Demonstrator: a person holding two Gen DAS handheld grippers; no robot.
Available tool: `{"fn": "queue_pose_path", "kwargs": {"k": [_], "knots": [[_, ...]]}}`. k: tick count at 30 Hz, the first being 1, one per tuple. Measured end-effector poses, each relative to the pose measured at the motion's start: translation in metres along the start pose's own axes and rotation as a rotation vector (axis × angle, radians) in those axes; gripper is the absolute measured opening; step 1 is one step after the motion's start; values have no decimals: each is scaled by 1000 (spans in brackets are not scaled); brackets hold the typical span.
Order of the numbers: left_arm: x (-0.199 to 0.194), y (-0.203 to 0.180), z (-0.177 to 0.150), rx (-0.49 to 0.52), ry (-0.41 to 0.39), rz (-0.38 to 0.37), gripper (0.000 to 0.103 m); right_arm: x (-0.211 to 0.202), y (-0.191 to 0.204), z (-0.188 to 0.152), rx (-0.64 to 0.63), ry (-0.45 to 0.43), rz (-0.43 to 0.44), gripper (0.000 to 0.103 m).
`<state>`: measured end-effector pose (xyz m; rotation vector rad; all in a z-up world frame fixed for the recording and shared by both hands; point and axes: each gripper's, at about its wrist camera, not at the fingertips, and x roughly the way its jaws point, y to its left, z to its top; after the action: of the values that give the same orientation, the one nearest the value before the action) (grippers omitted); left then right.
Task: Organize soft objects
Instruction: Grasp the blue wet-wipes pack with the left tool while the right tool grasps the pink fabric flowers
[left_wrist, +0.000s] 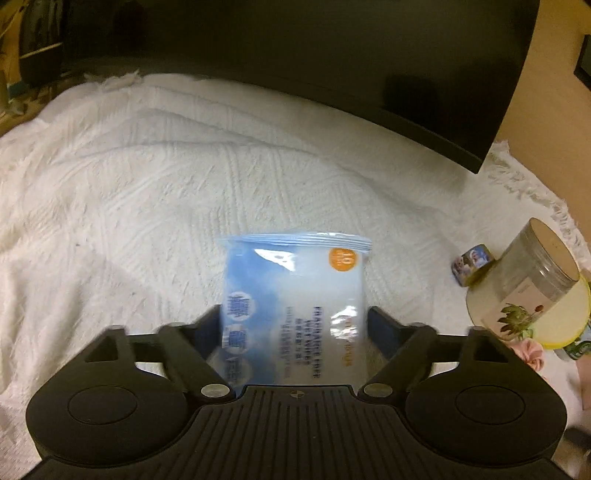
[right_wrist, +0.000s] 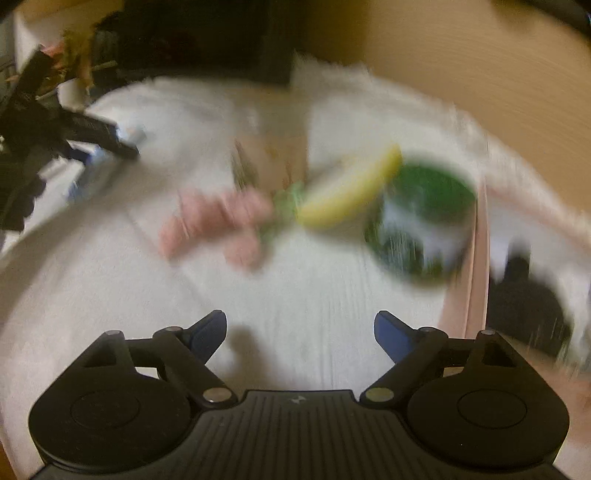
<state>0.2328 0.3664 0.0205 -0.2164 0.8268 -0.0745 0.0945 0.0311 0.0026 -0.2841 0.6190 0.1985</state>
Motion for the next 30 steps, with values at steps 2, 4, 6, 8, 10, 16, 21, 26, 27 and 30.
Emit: {"fn": "queue_pose_path", "kwargs": {"k": [2,4,6,8,10,16,21,26,27,30], "knots": [[-4,2,0,-24,17,-16,81,3,7,22,9,-29,43,88],[-10,-3,2,-22,10,-16,81,18,16,43,20,-10,74,88],[-18,-11,5,4,-14,-13,81,38,27,59,24,30,83,86],[-28,-19,9,27,-35,-30,81,58,37,66,-2,62,59,80],[-35,-25,13,30,-40,-55,81,76,40,67,1,110,43,80],[-41,-34,18,18,-20,-97,81,88,33,67,19,187,118,45],[-35,-42,19,23,5,-108,81,62,27,70,-41,180,131,18],[-37,-58,28,46,-13,-125,81,10,1,89,5,80,153,17],[-39,-63,31,53,-21,-131,81,-2,-5,95,13,48,151,17],[-47,-79,46,89,-54,-150,81,-34,-26,112,39,-34,134,17]]}}
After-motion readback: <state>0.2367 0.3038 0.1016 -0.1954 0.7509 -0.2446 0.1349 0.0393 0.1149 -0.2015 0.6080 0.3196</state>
